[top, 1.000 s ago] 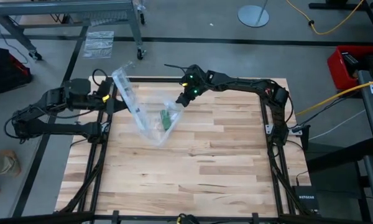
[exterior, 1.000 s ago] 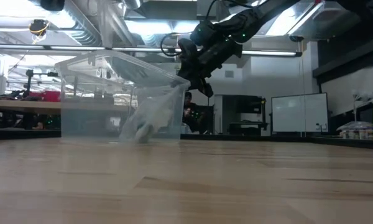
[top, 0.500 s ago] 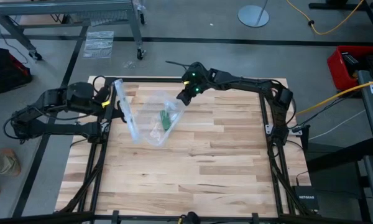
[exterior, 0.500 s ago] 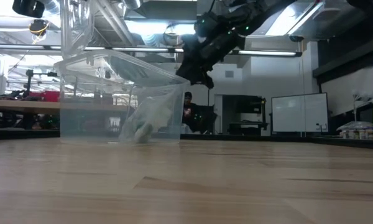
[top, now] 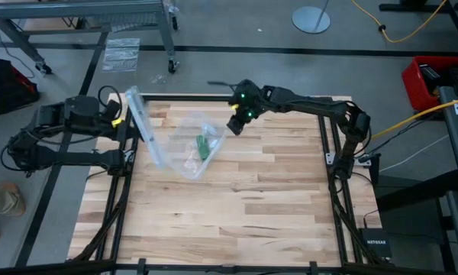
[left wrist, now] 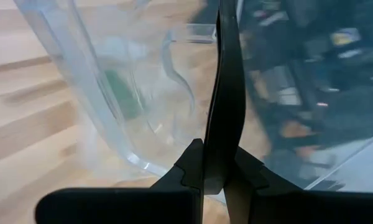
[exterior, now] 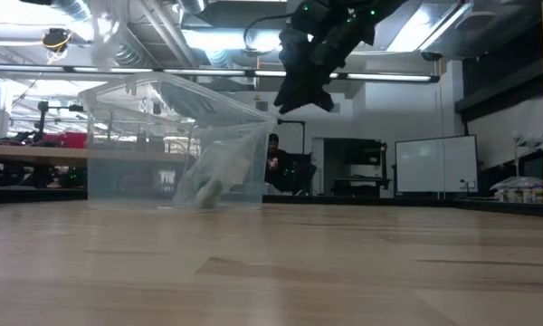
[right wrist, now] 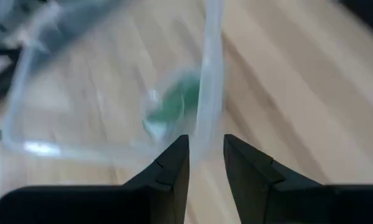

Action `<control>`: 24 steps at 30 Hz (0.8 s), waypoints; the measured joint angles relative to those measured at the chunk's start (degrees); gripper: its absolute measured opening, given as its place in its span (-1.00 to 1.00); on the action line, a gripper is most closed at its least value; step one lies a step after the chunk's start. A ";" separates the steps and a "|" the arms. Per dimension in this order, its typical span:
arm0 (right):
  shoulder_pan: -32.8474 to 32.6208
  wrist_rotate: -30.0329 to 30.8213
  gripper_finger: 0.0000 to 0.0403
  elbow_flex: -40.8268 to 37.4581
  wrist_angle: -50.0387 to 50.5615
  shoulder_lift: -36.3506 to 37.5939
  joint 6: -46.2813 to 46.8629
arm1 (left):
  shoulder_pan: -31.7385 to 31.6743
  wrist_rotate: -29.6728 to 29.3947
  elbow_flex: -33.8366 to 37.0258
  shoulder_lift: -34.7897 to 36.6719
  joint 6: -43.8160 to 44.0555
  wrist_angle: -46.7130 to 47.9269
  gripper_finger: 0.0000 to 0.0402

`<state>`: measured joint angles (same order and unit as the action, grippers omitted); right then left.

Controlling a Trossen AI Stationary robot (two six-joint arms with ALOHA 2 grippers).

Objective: Roll bandage
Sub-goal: Close the transparent bin with the transparent bin cover

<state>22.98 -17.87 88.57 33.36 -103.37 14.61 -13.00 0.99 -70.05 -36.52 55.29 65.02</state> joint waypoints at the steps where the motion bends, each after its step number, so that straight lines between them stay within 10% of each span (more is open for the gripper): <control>1: -0.67 0.81 -0.48 -0.15 1.46 0.00 0.04 | -0.01 -0.88 -0.68 -0.05 0.09 2.40 -0.89; 24: -8.60 18.44 -0.48 -2.37 2.32 -2.37 0.18 | 0.00 -2.06 -1.65 -17.76 -8.98 14.62 -0.89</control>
<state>14.38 0.57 86.19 35.68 -105.74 14.79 -13.00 -1.07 -71.70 -54.28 46.31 79.64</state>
